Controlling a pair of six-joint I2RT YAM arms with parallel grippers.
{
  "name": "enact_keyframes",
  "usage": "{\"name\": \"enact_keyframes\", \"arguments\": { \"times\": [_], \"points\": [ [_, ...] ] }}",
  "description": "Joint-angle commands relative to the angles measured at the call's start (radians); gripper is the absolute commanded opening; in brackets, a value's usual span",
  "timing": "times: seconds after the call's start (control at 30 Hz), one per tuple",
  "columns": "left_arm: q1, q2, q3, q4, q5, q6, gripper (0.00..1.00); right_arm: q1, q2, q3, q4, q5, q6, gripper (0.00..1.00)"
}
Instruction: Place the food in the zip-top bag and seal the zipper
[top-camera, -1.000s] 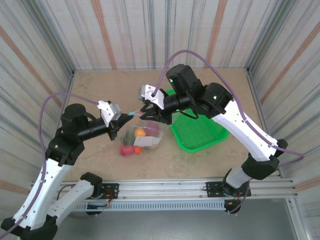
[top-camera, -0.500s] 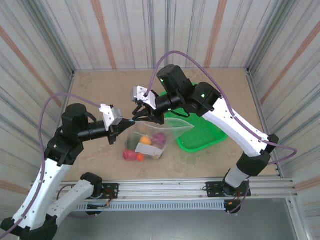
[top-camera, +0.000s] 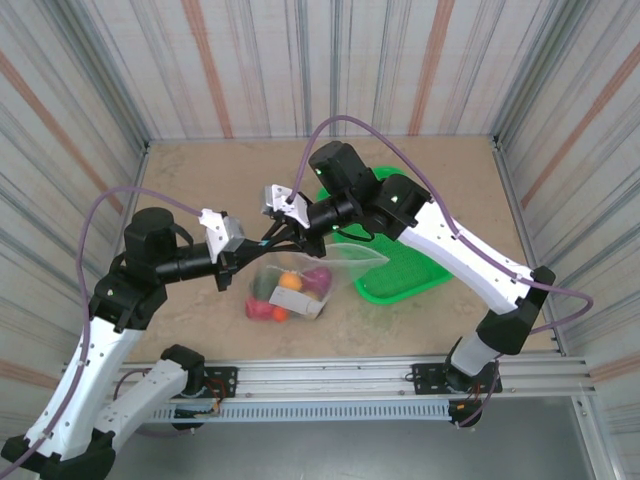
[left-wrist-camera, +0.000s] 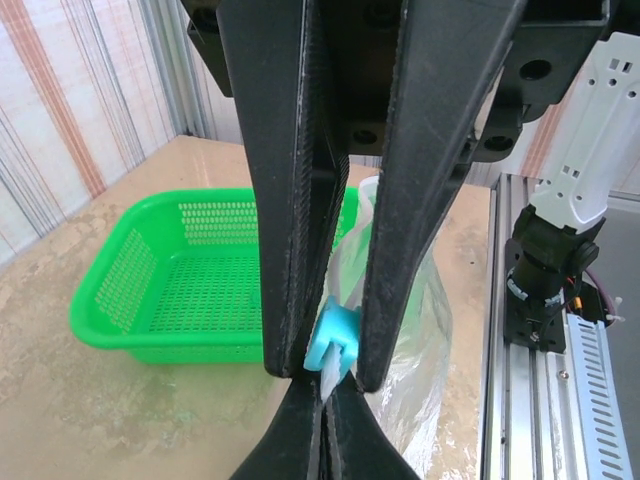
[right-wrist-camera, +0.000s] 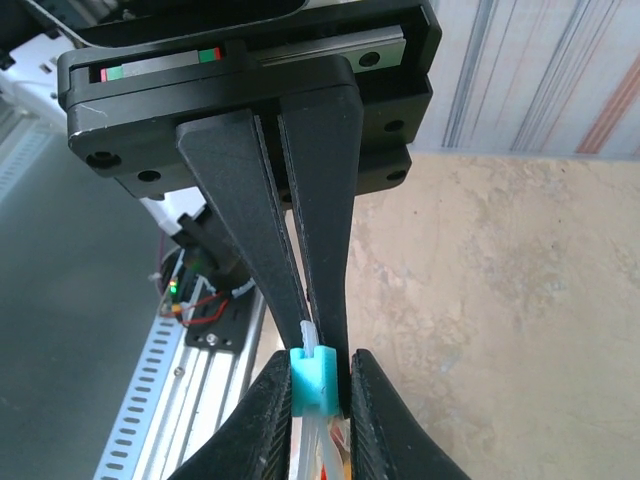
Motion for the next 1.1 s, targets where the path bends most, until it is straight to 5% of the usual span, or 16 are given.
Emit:
{"name": "enact_keyframes", "arguments": {
  "times": [0.0, 0.3, 0.67, 0.83, 1.07],
  "points": [
    [0.003, -0.003, 0.032, 0.035, 0.043, 0.001, 0.0, 0.007, -0.023, -0.019, 0.014, 0.001, 0.014, 0.17],
    [0.003, -0.01, 0.016, 0.031, 0.043, -0.006, 0.0, 0.0, -0.056, -0.064, 0.057, -0.007, 0.039, 0.2],
    [0.002, -0.004, 0.004, 0.043, 0.05, -0.02, 0.0, 0.0, -0.067, -0.072, 0.065, -0.012, 0.057, 0.14],
    [0.002, -0.003, 0.005, 0.051, 0.051, -0.026, 0.0, 0.0, -0.059, -0.073, 0.059, -0.012, 0.058, 0.04],
    [0.002, -0.055, -0.056, 0.168, -0.04, -0.118, 0.0, -0.001, -0.09, -0.111, 0.04, 0.104, 0.045, 0.0]
  ]
}}
